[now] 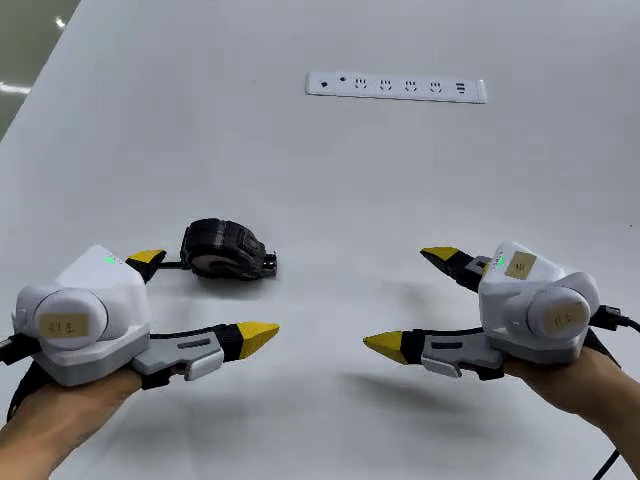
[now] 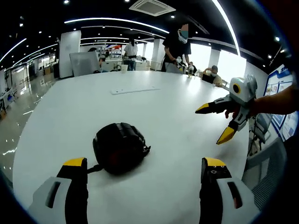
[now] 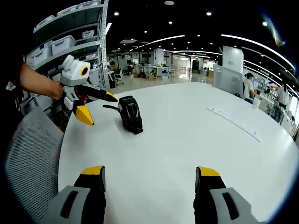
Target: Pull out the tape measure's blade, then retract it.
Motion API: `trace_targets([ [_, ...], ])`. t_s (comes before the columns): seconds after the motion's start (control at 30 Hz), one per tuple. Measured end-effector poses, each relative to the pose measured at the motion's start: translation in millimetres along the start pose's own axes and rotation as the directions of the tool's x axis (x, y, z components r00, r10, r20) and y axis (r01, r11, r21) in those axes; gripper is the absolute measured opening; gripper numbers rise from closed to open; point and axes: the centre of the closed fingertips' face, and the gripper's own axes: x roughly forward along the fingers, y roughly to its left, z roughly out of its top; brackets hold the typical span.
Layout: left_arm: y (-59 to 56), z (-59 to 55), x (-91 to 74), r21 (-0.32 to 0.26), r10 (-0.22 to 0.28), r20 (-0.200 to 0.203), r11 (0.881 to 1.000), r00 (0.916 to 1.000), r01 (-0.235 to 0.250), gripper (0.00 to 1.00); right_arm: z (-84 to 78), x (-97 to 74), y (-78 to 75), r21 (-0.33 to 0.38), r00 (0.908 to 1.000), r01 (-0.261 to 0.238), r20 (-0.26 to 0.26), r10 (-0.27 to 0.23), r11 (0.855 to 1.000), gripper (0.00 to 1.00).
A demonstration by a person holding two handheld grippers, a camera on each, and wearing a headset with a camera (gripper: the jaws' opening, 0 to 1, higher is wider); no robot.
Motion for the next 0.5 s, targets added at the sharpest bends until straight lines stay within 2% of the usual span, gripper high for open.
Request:
trace_targets([
  [0.23,-1.0,-2.0,-6.7,0.005,-0.013,0.013,1.0,0.9998,0.013,0.99,-2.2,-10.1,-0.8,0.041,0.9984,0.043,0.034,-0.045,0.998,0.88],
  [0.3,-1.6,0.9,-9.1,0.007,-0.017,0.026,1.0,0.9995,0.017,0.99,-4.0,-12.7,-0.7,0.057,0.9976,0.054,0.039,-0.056,0.997,0.9],
  [0.37,-0.9,7.0,-11.6,0.017,-0.013,0.057,1.0,0.9983,0.012,0.99,-5.1,-15.8,0.0,0.074,0.9964,0.066,0.049,-0.07,0.995,0.94],
  [0.5,-2.4,11.4,-14.7,0.012,-0.023,0.071,1.0,0.9972,0.023,0.99,-5.6,-22.1,1.0,0.106,0.9924,0.09,0.074,-0.098,0.99,0.99],
])
